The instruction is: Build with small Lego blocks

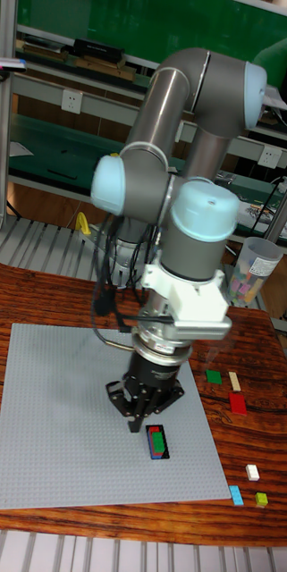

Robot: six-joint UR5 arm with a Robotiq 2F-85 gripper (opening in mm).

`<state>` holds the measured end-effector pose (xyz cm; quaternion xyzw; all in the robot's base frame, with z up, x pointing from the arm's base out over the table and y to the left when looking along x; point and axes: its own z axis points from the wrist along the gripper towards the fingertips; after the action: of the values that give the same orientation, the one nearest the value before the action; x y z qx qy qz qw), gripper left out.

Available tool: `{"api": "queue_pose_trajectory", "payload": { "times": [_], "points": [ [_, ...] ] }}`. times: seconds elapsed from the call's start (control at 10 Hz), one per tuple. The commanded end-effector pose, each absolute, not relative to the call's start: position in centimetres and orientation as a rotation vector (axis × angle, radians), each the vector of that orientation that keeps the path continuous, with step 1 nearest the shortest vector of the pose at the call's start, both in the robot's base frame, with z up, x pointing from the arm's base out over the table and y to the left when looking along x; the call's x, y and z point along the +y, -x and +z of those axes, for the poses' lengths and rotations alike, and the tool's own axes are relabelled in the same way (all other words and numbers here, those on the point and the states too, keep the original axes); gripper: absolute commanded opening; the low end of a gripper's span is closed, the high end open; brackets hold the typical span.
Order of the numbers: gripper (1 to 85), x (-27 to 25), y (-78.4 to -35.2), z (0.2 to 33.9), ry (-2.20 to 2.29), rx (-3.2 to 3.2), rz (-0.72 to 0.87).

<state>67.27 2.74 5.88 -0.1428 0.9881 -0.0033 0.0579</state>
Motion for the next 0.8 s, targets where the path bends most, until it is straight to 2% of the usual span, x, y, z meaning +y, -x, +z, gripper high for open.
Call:
{"api": "queue_pose_trajectory", "payload": {
  "times": [0.0, 0.3, 0.5, 0.6, 0.7],
  "points": [
    [1.3, 0.4, -66.7, 6.2, 0.411, 3.011, 0.036],
    [1.3, -1.6, -66.8, 6.2, 0.322, 3.025, -0.078],
    [1.3, -2.9, -66.2, 6.2, 0.354, 3.049, -0.071],
    [1.3, -2.1, -65.4, 5.9, 0.298, 3.076, -0.018],
    [1.3, -2.0, -65.3, 5.5, 0.271, 3.087, -0.036]
  ]
}}
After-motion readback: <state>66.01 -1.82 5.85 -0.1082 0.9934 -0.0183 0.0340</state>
